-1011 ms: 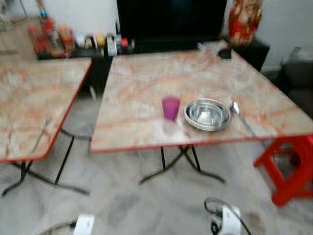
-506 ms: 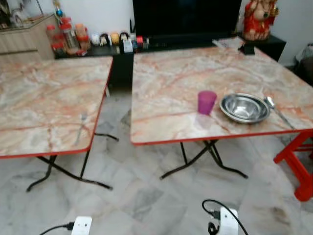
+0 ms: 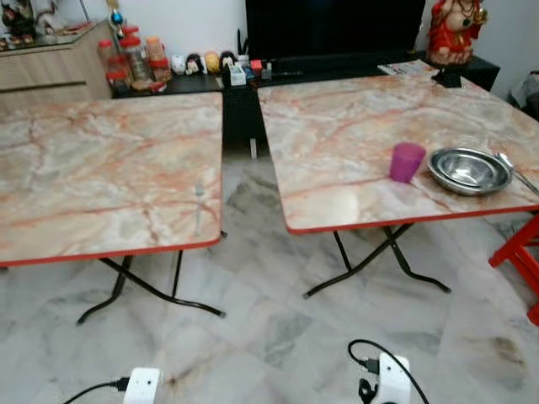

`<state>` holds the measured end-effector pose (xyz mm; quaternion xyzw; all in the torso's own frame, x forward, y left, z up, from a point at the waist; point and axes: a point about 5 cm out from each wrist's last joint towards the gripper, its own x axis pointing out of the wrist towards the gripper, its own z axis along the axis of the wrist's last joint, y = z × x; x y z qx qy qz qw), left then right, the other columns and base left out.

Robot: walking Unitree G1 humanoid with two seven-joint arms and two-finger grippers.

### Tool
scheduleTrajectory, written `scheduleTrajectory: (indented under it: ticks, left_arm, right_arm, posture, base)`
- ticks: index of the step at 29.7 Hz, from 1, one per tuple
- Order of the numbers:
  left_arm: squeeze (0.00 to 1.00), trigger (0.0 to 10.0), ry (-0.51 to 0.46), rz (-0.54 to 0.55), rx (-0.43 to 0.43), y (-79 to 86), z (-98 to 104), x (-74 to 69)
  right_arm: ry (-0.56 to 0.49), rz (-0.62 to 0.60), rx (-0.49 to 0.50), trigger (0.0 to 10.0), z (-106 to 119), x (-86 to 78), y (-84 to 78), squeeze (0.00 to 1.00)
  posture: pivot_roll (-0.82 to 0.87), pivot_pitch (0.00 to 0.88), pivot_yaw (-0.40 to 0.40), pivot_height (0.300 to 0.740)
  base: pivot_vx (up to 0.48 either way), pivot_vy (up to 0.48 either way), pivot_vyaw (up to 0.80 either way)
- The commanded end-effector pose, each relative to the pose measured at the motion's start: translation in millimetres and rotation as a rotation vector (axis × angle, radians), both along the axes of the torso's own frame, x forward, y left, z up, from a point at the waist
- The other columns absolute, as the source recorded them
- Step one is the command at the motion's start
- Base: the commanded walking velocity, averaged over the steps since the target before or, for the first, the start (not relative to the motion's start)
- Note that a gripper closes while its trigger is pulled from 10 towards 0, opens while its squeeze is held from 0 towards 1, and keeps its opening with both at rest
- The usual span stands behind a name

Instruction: Setting the table

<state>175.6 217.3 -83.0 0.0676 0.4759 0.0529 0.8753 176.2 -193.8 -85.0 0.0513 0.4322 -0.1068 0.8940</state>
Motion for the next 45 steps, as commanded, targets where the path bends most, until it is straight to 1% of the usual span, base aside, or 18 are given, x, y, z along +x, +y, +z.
scheduleTrajectory:
  ticks: [1,15,27,31,37,45]
  left_arm:
    - [0.00,10.0,0.004,-0.002,0.004,0.8,0.3,0.4]
    - [0.00,10.0,0.008,-0.011,0.004,-1.0,-0.7,-1.0]
    - [0.00,10.0,0.012,-0.027,0.010,-0.7,-0.9,-1.6]
    - [0.00,10.0,0.010,-0.052,0.016,-1.4,-0.5,-0.5]
    - [0.00,10.0,-0.023,-0.047,-0.009,-5.2,0.7,2.5]
    - [0.00,10.0,-0.024,-0.047,-0.013,-7.0,-0.2,1.1]
  right_arm:
    - [0.007,-0.002,0.003,10.0,-1.1,-2.0,0.9,0.00]
    - [0.015,0.010,-0.011,10.0,-1.2,-3.3,-3.0,0.00]
    - [0.011,0.022,-0.011,10.0,-1.1,-2.8,-1.4,0.00]
    - [0.008,0.020,-0.010,10.0,-1.1,-3.1,-1.8,0.00]
    - [0.010,0.030,-0.017,10.0,-1.4,-4.5,-3.6,0.00]
    - [-0.004,0.054,-0.028,10.0,-0.2,-2.8,-3.5,0.00]
  posture:
    - [-0.03,0.000,0.060,0.740]
    - [-0.03,0.000,0.054,0.740]
    - [-0.04,0.000,0.055,0.740]
    - [-0.04,0.000,0.055,0.740]
    - [-0.03,0.000,0.044,0.740]
    - [-0.03,0.000,0.041,0.740]
  base:
    - [0.000,0.458,0.00]
    - [0.000,0.456,0.00]
    - [0.000,0.441,0.00]
    - [0.000,0.000,0.00]
    - [0.000,0.000,0.00]
    - [0.000,0.000,0.00]
